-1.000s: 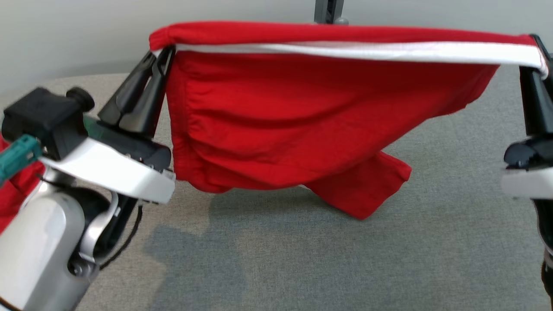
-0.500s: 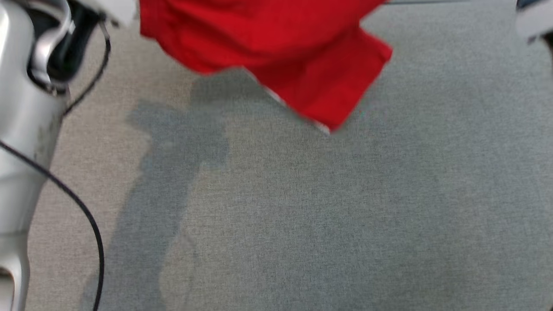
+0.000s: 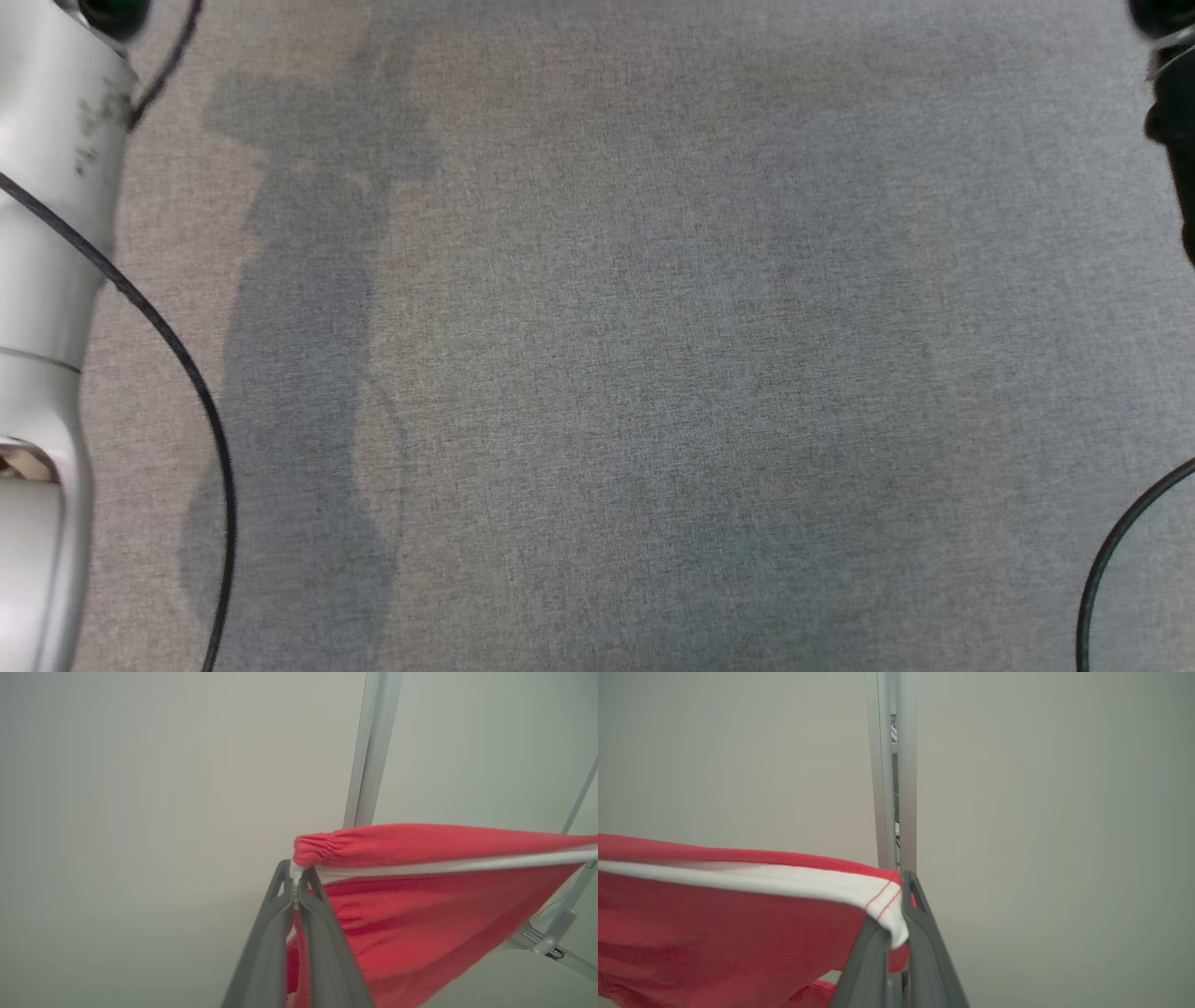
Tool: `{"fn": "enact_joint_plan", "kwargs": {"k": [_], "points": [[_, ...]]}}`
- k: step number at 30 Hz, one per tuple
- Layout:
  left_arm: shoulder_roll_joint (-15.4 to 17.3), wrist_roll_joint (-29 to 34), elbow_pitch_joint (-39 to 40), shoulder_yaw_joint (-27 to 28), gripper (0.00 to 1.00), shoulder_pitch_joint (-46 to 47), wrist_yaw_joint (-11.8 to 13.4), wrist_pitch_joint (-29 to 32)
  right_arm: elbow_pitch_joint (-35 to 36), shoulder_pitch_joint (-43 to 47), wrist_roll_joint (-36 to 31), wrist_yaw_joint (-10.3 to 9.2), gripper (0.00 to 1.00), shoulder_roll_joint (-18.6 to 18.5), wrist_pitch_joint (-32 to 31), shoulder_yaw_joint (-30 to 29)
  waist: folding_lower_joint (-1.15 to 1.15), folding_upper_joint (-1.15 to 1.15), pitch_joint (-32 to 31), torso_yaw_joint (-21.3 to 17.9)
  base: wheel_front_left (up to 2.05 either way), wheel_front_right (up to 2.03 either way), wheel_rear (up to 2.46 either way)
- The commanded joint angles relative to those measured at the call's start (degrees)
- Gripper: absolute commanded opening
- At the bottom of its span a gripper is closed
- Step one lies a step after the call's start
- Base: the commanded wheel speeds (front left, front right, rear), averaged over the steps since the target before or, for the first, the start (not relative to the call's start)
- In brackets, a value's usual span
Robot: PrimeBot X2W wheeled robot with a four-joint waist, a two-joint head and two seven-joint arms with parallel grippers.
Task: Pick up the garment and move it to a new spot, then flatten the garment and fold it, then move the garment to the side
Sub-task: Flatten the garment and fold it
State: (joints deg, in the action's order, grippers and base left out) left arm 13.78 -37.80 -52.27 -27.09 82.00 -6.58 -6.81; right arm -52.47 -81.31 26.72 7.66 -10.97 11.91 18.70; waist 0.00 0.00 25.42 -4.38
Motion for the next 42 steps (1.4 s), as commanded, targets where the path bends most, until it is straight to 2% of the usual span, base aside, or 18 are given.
{"fn": "enact_joint_plan", "kwargs": {"k": [1, 6, 11, 16, 20, 26, 32, 33, 36, 42], "points": [[0.1, -0.7, -1.5, 0.0, 0.0, -1.9, -0.2, -1.0, -1.2, 0.9, 0.2, -0.31, 0.0, -0.4, 0.7, 1.1, 0.0, 0.0, 0.9, -0.1, 0.0, 0.0, 0.0], [-3.2, -3.6, -5.2, -1.9, 0.0, -10.3, -0.9, -4.5, -3.3, 7.7, 3.9, -0.23, 0.0, 0.2, 2.1, 5.9, 0.0, 0.0, 2.1, 0.4, 0.0, 0.0, 0.0], [-5.0, -8.5, -2.5, -5.5, 0.0, -21.5, -0.8, -6.3, -2.5, 18.0, 8.6, -0.18, 0.0, -1.1, 3.0, 9.8, 0.0, 0.0, 2.3, 1.6, 0.0, 0.0, 0.0], [-3.1, -13.8, 3.7, -9.2, 0.0, -31.2, -0.9, -6.4, 0.6, 28.4, 12.8, -0.18, 0.0, -2.2, 3.4, 11.2, 0.0, 0.0, 0.9, 1.9, 0.0, 0.0, 0.0], [-0.7, -16.6, 9.3, -12.0, 0.0, -38.4, -0.9, -6.1, 5.8, 37.3, 14.3, -0.18, 0.0, -3.2, 3.4, 9.2, 0.0, 0.0, -1.4, 2.1, 0.0, 0.0, 0.0], [3.2, -18.0, 15.4, -12.9, 0.0, -48.0, -0.4, -6.5, 13.7, 51.0, 13.6, -0.19, 0.0, -3.2, 3.3, 5.2, 0.0, 0.0, -5.4, 1.9, 0.0, 0.0, 0.0], [6.5, -18.2, 22.5, -13.5, 0.0, -55.4, 3.2, -5.5, 18.9, 61.1, 12.2, -0.21, 0.0, -2.4, 3.3, 1.3, 0.0, 0.0, -9.2, 1.8, 0.0, 0.0, 0.0], [8.1, -18.4, 26.0, -13.9, 0.0, -58.8, 5.1, -4.3, 21.1, 65.3, 11.2, -0.21, 0.0, -2.0, 3.0, -0.1, 0.0, 0.0, -10.9, 2.0, 0.0, 0.0, 0.0], [10.5, -19.2, 32.1, -14.2, 0.0, -64.3, 8.3, -2.5, 25.6, 71.7, 9.2, -0.21, 0.0, -2.0, 1.1, -2.6, 0.0, 0.0, -13.1, 2.3, 0.0, 0.0, 0.0], [15.9, -20.7, 46.4, -13.8, 0.0, -74.9, 16.3, 0.1, 39.6, 84.4, 3.0, -0.25, 0.0, -0.4, -8.5, -9.2, 0.0, 0.0, -16.3, 2.5, 0.0, 0.0, 0.0]]}}
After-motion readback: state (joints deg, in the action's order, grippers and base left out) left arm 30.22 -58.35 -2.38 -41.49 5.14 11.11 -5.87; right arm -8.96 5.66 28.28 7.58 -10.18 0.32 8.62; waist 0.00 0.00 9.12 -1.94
